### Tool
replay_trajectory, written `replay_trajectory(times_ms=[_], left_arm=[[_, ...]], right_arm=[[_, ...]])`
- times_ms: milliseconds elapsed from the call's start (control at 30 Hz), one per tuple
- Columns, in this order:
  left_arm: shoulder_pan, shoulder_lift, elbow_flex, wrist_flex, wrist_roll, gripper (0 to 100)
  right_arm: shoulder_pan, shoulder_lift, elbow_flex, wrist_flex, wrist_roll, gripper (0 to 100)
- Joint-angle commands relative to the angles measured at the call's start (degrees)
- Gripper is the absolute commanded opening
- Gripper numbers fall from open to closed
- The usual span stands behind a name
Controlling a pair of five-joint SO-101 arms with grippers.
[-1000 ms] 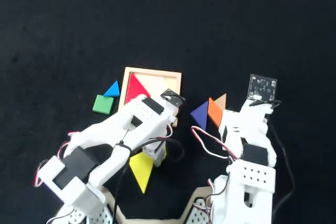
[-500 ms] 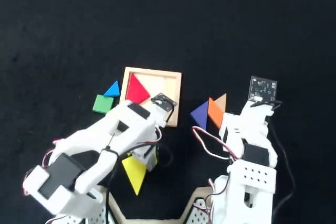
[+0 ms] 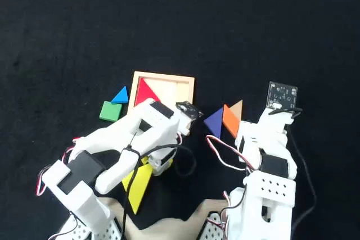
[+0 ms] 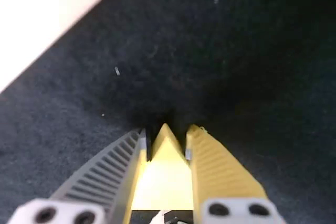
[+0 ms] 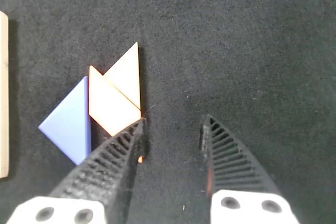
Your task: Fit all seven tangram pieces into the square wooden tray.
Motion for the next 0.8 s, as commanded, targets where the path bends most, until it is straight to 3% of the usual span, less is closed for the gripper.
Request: replay_trajectory(times_ms=[0, 167, 333, 667, 767], left_arm=[[-1.19, 1.58, -3.65, -0.88, -0.70, 10], [-1.54, 1.58, -5.58, 0.44, -0.70, 10], [-1.54, -0.97, -6.90, 7.21, -0.79, 7], [-1.80, -28.40, -0.48, 8.26, -0.79, 7], [-4.53, -37.63, 2.68, 8.35, -4.92, 7]], right_arm=[[0.97, -1.27, -2.77, 0.09, 0.44, 16.7], [1.05, -1.27, -2.59, 0.09, 0.44, 16.7], [0.88, -1.27, -2.68, 0.09, 0.44, 16.7], [1.05, -1.27, -2.68, 0.09, 0.44, 16.7], [0.97, -1.27, -2.68, 0.18, 0.44, 16.7]])
